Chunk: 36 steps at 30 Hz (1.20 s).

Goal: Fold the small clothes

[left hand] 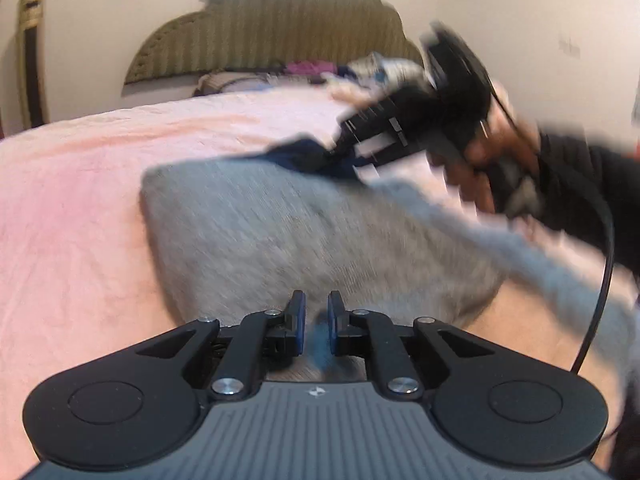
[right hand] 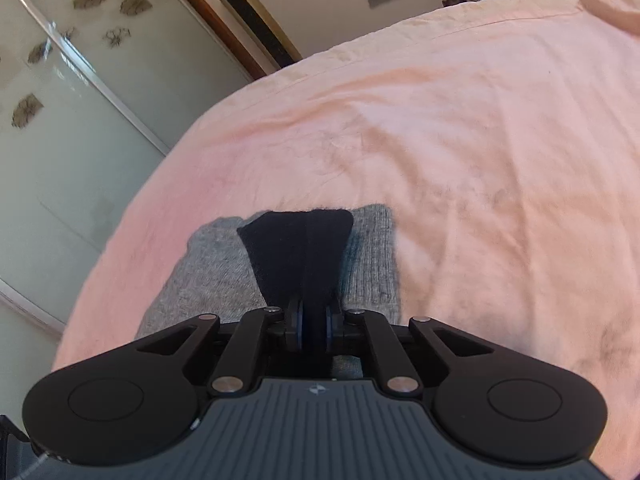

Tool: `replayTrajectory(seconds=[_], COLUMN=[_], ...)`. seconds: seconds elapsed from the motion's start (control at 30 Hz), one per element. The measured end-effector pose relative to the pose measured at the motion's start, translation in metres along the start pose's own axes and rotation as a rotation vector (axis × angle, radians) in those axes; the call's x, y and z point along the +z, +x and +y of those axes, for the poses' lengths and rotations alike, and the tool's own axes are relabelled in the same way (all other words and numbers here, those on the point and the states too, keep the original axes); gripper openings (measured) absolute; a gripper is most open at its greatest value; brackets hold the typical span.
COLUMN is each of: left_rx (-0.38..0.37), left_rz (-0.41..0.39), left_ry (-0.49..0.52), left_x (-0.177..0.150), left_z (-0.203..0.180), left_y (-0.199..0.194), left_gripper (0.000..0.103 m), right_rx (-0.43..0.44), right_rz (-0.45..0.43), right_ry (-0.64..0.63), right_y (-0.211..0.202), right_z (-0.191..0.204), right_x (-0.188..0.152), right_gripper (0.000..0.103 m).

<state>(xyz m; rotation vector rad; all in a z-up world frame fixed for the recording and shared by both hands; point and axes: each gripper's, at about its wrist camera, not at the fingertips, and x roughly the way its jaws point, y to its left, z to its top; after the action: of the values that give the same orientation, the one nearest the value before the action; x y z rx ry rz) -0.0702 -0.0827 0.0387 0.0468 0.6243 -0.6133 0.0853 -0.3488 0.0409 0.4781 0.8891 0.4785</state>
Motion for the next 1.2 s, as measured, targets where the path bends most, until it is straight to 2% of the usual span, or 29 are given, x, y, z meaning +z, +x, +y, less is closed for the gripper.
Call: replayTrajectory(seconds=[0.03,0.1,0.13,0.2,0.27,0.4,0.47,0.53,0.6,0.67,0.73,0.8,0.83,0.87,0.93,1.03,1.1,1.13,1.17,1.2], left_rx=[-0.014,-0.031,-0.031,-0.017,0.006,0.074,0.118,0.149,0.161,0.105,0.069,0.06,0.027,-0.012,-0.064,-0.147,-0.175,-0.174,-0.153,-0.123], left_rz=[-0.035,-0.082,-0.086,-0.079,-0.055,-0.016,0.007,-0.001,0.018,0.019,-0.006,-0.018,-0.004,0.025,0.093,0.096,0.083,0.08,0.093,0.126], left_ry=[-0.036,-0.118,-0.166,-0.27,-0.317,-0.193,-0.162,-0.083,-0.039,-0.092,-0.203,-0.378,-0.46,-0.535,-0.616,-0.672,-0.726,-0.736,-0.717,-0.677], left_x=[0.004,0.013,0.018,0.023,0.026,0.024,0.016,0.011,0.009,0.016,0.026,0.034,0.036,0.036,0.035,0.036,0.039,0.04,0.043,0.047], left_z=[0.009,0.029,0.042,0.066,0.077,0.054,0.045,0.035,0.032,0.044,0.07,0.103,0.119,0.132,0.144,0.151,0.155,0.155,0.153,0.149], left_y=[-0.011,-0.021,-0.024,-0.015,-0.003,0.021,0.03,0.033,0.031,0.022,0.014,0.016,0.024,0.035,0.06,0.087,0.1,0.104,0.108,0.112], left_gripper=[0.011,0.015,0.025,0.039,0.039,0.039,0.044,0.051,0.052,0.053,0.057,0.065,0.065,0.065,0.065,0.069,0.068,0.062,0.05,0.036], right_rx=[-0.004,0.006,0.012,0.014,0.017,-0.077,-0.089,-0.128,-0.176,-0.16,-0.09,-0.004,0.036,0.064,0.067,0.117,0.151,0.167,0.165,0.136], right_rz=[-0.007,-0.045,-0.081,-0.114,-0.093,-0.036,-0.022,-0.025,-0.025,-0.011,0.008,-0.015,-0.045,-0.065,-0.052,-0.025,-0.009,-0.004,-0.001,-0.001], right_ry=[0.015,0.023,0.016,0.039,0.097,0.038,0.008,-0.075,-0.119,-0.082,0.009,0.135,0.177,0.201,0.246,0.259,0.267,0.267,0.256,0.221], right_y=[-0.005,-0.025,-0.037,-0.056,-0.062,-0.048,-0.037,-0.034,-0.036,-0.041,-0.047,-0.053,-0.055,-0.054,-0.041,-0.018,-0.007,-0.003,0.002,0.005], right_z=[0.003,0.012,0.016,0.015,0.009,0.021,0.023,0.031,0.034,0.027,0.014,-0.002,-0.008,-0.014,-0.023,-0.024,-0.019,-0.018,-0.015,-0.009], right_x=[-0.004,-0.015,-0.022,-0.032,-0.043,-0.062,-0.07,-0.078,-0.081,-0.076,-0.068,-0.058,-0.054,-0.049,-0.04,-0.03,-0.024,-0.023,-0.022,-0.021], right_gripper=[0.037,0.091,0.102,0.103,0.101,0.088,0.085,0.083,0.07,0.067,0.069,0.081,0.088,0.103,0.103,0.103,0.103,0.103,0.101,0.09])
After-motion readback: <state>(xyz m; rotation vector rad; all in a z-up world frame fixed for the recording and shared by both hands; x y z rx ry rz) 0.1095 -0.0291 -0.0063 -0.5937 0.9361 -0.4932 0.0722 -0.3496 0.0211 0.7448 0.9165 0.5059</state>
